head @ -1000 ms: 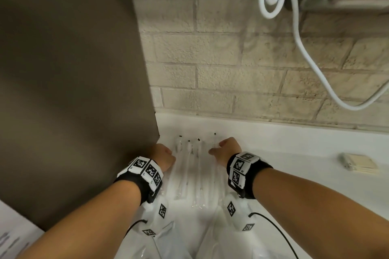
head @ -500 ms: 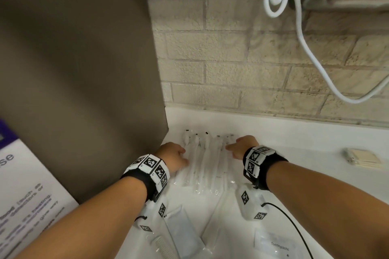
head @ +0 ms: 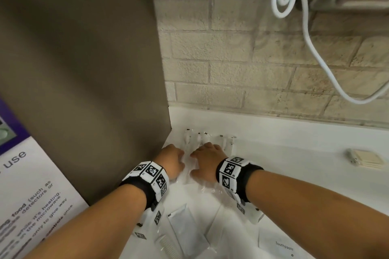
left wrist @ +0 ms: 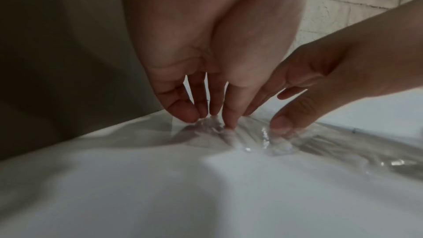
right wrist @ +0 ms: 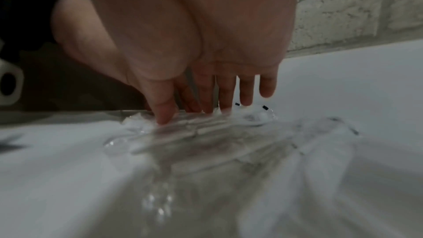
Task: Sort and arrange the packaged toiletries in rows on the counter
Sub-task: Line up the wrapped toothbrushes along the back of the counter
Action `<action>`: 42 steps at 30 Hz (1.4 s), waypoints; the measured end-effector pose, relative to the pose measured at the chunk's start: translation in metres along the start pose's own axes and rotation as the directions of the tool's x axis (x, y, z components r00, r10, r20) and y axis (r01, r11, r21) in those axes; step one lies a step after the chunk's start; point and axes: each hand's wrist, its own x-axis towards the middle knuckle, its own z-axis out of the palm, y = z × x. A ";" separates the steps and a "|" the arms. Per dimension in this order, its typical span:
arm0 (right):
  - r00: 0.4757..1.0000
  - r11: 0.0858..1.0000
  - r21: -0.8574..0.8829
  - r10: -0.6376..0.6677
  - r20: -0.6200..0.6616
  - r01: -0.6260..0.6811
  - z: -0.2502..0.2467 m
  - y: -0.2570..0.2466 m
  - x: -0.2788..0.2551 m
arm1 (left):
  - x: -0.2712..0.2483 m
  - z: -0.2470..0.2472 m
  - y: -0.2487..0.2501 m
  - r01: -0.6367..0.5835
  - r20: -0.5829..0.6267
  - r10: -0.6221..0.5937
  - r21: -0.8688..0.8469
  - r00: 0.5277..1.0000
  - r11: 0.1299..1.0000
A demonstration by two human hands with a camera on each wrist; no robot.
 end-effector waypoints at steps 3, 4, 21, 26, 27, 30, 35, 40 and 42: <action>1.000 1.000 -0.001 0.012 0.011 -0.012 0.000 -0.004 0.006 | 0.004 -0.001 -0.005 0.004 -0.009 -0.003 0.046 1.000 0.999; 1.000 1.000 0.002 0.015 0.010 -0.015 0.000 -0.004 0.008 | 0.005 0.000 -0.007 0.008 -0.009 -0.008 0.046 1.000 0.999; 0.998 0.996 0.080 0.040 0.042 -0.044 0.000 -0.009 0.007 | 0.008 -0.002 -0.012 0.021 -0.029 -0.022 -0.012 0.999 1.000; 0.999 0.987 0.152 0.052 -0.010 -0.050 -0.002 -0.005 -0.001 | 0.006 -0.003 -0.012 0.053 -0.053 -0.058 -0.076 0.997 0.996; 0.998 0.985 0.164 0.065 -0.022 -0.060 -0.004 -0.001 -0.005 | 0.005 -0.004 -0.011 0.062 -0.068 -0.068 -0.083 0.995 0.995; 0.991 0.978 0.166 0.129 -0.026 -0.123 -0.011 0.016 -0.019 | 0.004 -0.008 -0.006 0.062 -0.116 -0.074 -0.102 0.990 0.993; 0.979 0.969 0.145 0.205 -0.019 -0.200 -0.007 0.041 -0.040 | -0.004 -0.006 0.021 -0.125 -0.094 0.120 -0.059 0.988 0.990; 0.982 0.976 0.114 0.186 -0.007 -0.184 0.000 0.045 -0.050 | -0.017 0.002 0.051 -0.277 0.074 0.268 0.170 0.961 0.946; 0.987 0.983 0.094 0.158 0.013 -0.158 0.003 0.045 -0.051 | -0.018 0.004 0.054 -0.272 0.090 0.258 0.235 0.962 0.933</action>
